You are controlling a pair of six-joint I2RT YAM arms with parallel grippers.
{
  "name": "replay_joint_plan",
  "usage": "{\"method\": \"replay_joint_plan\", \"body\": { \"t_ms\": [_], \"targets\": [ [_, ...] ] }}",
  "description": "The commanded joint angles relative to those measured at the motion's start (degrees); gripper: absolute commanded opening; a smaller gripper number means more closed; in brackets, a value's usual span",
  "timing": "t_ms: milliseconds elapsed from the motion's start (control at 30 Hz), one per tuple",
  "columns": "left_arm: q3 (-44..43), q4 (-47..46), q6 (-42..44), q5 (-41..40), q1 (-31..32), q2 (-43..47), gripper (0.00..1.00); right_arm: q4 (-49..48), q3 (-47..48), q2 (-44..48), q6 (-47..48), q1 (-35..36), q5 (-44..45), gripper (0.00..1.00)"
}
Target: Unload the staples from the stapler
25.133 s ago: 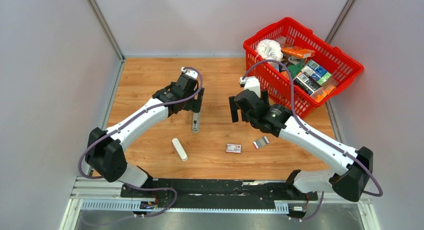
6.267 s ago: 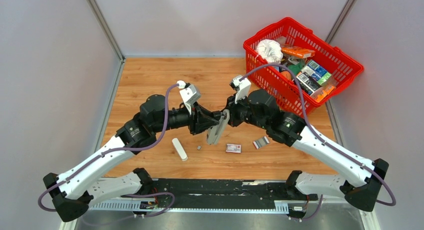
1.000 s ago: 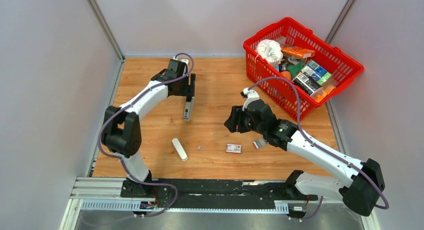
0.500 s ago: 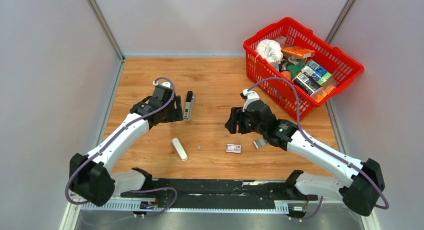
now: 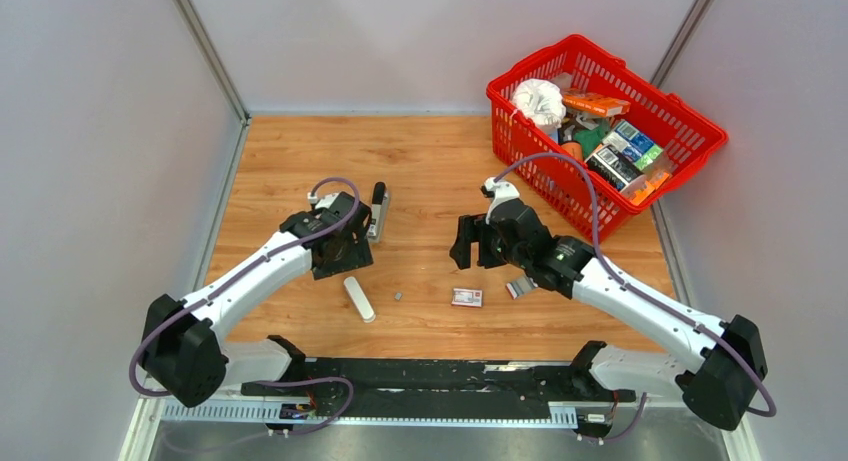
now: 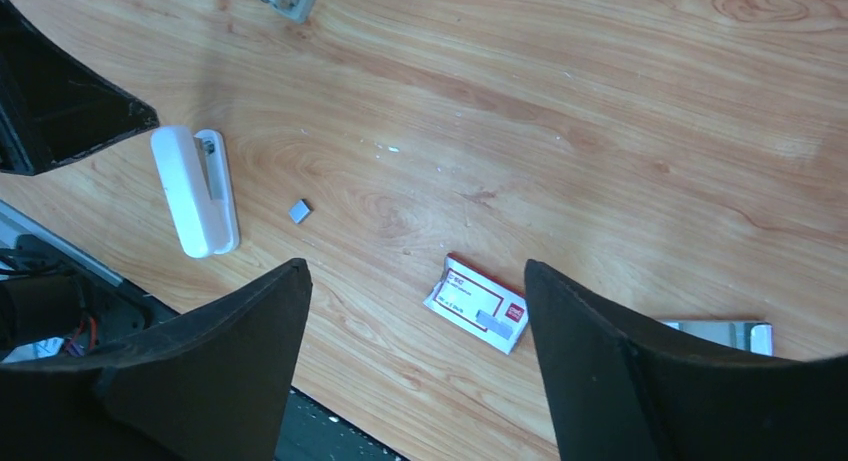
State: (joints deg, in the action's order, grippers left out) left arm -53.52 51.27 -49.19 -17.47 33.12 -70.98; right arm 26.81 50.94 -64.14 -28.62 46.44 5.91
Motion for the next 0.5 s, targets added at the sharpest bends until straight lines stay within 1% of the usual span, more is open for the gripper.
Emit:
{"method": "replay_joint_plan", "body": {
  "t_ms": [0,67,167,333,467],
  "targets": [
    [1.0,5.1,-9.7,-2.0,1.5,0.0,0.82,0.6,2.7,-1.2,0.7,0.2,1.9,0.86],
    [1.6,6.0,-11.7,-2.0,1.9,-0.2,0.82,0.4,3.0,-2.0,0.6,0.2,1.8,0.93],
    [3.1,6.0,-15.5,-2.7,2.6,0.6,0.82,0.1,3.5,-3.3,0.5,0.2,1.4,0.97],
    [6.0,2.9,-18.4,-1.1,3.1,1.7,0.83,-0.6,3.4,-4.8,0.4,0.2,1.2,0.98],
    [6.2,1.8,-19.2,-1.3,3.2,0.0,0.83,-1.2,3.1,-5.5,0.3,0.3,0.9,0.98]
  ]
}}
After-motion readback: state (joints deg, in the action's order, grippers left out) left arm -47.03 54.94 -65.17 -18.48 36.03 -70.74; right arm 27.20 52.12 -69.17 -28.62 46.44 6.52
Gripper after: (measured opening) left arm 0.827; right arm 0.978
